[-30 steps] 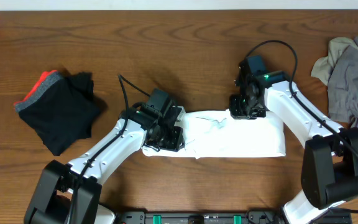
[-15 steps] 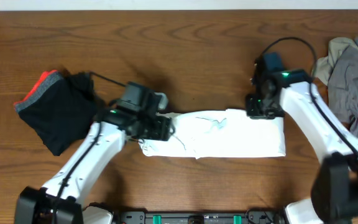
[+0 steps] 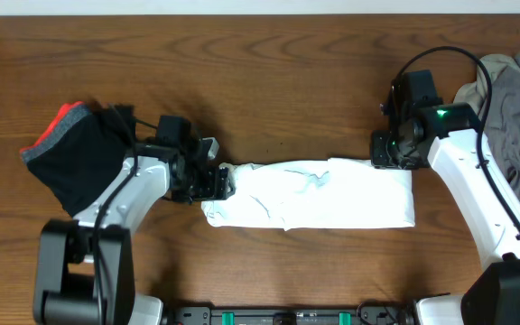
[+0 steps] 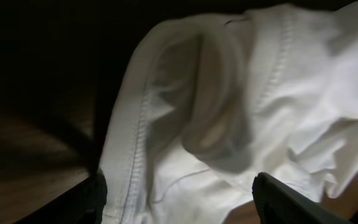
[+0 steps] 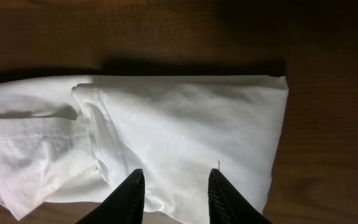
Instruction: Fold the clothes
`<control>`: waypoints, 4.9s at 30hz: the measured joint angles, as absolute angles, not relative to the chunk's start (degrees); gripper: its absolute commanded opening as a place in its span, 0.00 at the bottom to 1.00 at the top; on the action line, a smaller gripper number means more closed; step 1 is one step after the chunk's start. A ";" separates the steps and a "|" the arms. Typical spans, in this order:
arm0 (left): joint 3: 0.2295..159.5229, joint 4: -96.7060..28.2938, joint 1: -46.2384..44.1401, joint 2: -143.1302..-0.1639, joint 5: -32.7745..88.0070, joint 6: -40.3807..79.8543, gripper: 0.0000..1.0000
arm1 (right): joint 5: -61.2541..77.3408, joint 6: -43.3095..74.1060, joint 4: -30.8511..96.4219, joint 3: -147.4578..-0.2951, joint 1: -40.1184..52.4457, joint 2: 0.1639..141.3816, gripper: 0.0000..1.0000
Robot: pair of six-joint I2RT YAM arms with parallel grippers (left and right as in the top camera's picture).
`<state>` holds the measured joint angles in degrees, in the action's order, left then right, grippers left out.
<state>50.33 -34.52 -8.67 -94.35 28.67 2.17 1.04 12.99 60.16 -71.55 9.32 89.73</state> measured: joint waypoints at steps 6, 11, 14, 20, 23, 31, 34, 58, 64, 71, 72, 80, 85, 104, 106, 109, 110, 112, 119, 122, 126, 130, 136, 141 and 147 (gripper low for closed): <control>51.18 -34.11 -8.47 -98.02 29.87 1.43 0.78 | 1.04 12.99 60.45 -71.55 9.32 89.73 0.33; 51.86 -34.06 -8.69 -98.91 31.55 1.28 0.78 | 1.04 12.99 60.58 -71.55 9.32 89.73 0.33; 51.86 -34.06 -8.71 -98.89 31.55 1.02 0.78 | 1.06 12.97 60.73 -71.55 9.32 89.73 0.33; 51.86 -34.02 -8.62 -98.78 31.73 0.99 0.81 | 1.06 12.99 60.84 -71.55 9.32 89.73 0.33; 51.86 -34.02 -8.69 -98.78 31.73 0.99 0.79 | 1.06 12.97 60.86 -71.55 9.32 89.73 0.33; 51.35 -30.76 -12.95 -99.02 30.30 0.78 0.41 | 1.06 12.99 61.08 -71.55 9.32 89.73 0.33; 51.11 -29.98 -15.66 -99.24 29.80 0.40 0.15 | 1.06 12.99 61.43 -71.55 9.32 89.73 0.33; 62.54 -48.07 5.98 -82.56 19.46 -0.05 0.06 | 0.69 13.04 64.10 -71.55 6.33 89.73 0.33; 68.38 -49.45 4.54 -82.39 30.61 -0.01 0.06 | 0.40 13.06 64.29 -71.55 5.08 89.73 0.33; 68.62 -49.50 -4.82 -82.39 37.10 0.60 0.07 | 0.38 13.06 64.38 -71.55 5.04 89.73 0.33; 68.62 -49.50 -6.44 -82.39 37.39 0.64 0.07 | 0.38 13.06 64.40 -71.55 5.04 89.73 0.33; 68.62 -47.57 -20.49 -83.72 37.87 1.50 0.07 | 0.38 13.04 65.19 -71.55 5.04 89.73 0.34; 68.62 -46.35 -26.46 -87.31 35.88 2.74 0.07 | 0.38 13.06 65.56 -71.55 5.04 89.73 0.34; 68.62 -39.70 -35.79 -92.38 32.08 4.40 0.41 | 0.38 13.06 65.60 -71.55 5.04 89.73 0.35; 68.62 -39.46 -36.40 -92.47 32.05 4.62 0.45 | 0.40 13.06 65.58 -71.55 5.04 89.73 0.35; 68.62 -39.48 -37.12 -92.47 32.18 4.21 0.46 | 0.40 13.08 65.56 -71.55 5.04 89.73 0.37; 68.62 -39.68 -37.17 -92.42 32.16 3.95 0.46 | 0.40 13.10 65.58 -71.55 5.04 89.73 0.37; 68.62 -40.51 -36.62 -91.92 31.88 3.16 0.47 | 0.62 13.13 65.56 -71.55 5.04 89.73 0.38; 68.79 -44.45 -28.34 -83.24 26.81 2.55 0.47 | 10.37 6.07 63.44 -71.55 5.13 89.73 0.32; 69.60 -46.96 -23.88 -80.14 24.82 2.52 0.47 | 18.68 1.15 62.46 -71.55 5.65 89.73 0.31; 69.82 -50.09 -20.84 -80.53 23.57 2.50 0.47 | 27.40 -2.52 60.23 -71.55 8.27 89.73 0.31; 68.88 -51.40 -20.27 -82.89 23.33 2.52 0.42 | 33.95 -3.92 57.14 -71.55 12.29 90.41 0.31; 67.72 -52.34 -20.29 -87.72 23.09 3.38 0.41 | 40.07 -0.25 48.01 -71.55 16.82 94.39 0.29; 67.68 -52.03 -20.29 -89.93 23.09 4.62 0.40 | 47.13 6.70 39.33 -71.57 18.17 99.09 0.29; 67.66 -52.03 -20.29 -92.75 23.09 5.89 0.40 | 54.92 12.08 36.12 -71.55 19.88 106.10 0.28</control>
<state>67.66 -52.03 -20.29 -92.75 23.09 5.89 54.92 12.08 36.12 -71.55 19.88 106.10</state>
